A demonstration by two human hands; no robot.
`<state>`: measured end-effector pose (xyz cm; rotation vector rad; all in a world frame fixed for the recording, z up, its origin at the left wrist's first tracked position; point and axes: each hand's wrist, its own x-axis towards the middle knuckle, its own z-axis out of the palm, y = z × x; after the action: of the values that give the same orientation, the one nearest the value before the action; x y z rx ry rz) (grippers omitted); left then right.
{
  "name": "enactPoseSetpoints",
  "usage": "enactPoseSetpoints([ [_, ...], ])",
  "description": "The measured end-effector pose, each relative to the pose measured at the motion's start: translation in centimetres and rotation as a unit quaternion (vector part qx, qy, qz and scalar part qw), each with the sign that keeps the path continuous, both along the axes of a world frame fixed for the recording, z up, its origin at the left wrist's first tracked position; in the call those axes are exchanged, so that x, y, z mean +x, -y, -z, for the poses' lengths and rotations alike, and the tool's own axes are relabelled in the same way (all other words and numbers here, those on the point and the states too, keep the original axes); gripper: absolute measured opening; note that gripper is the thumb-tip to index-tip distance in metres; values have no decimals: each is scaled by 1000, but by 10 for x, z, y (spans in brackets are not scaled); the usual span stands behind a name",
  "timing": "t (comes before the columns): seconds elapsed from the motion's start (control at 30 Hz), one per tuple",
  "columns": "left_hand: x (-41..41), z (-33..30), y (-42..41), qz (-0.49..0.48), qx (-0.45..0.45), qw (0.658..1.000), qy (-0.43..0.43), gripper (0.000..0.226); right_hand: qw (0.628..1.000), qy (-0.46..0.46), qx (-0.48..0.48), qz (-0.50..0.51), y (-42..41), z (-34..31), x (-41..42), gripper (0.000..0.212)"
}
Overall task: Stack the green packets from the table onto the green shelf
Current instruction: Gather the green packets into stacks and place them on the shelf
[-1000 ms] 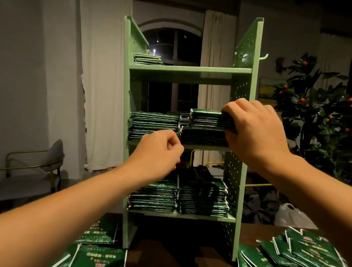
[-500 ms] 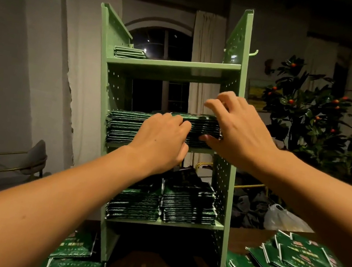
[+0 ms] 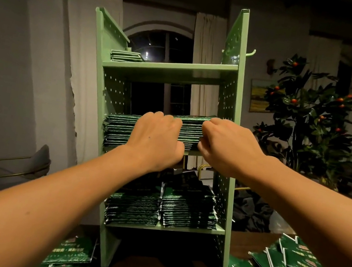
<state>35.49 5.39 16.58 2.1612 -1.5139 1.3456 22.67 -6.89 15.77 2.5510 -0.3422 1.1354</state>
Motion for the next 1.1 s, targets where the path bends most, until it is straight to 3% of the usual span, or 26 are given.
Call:
enactPoseSetpoints([
  [0.23, -6, -9, -7, 1, 7, 997, -75, 16, 998, -15, 48, 28, -8, -5, -12, 18],
  [0.5, -18, 0, -49, -7, 31, 994, -103, 12, 996, -60, 63, 29, -40, 1, -30, 21],
  [0.83, -17, 16, -142, -12, 90, 989, -119, 12, 983, -136, 107, -64, -119, 13, -18, 19],
  [1.1, 23, 62, -232, -33, 114, 980, -162, 15, 959, -203, 139, -139, -195, 51, 28, 33],
])
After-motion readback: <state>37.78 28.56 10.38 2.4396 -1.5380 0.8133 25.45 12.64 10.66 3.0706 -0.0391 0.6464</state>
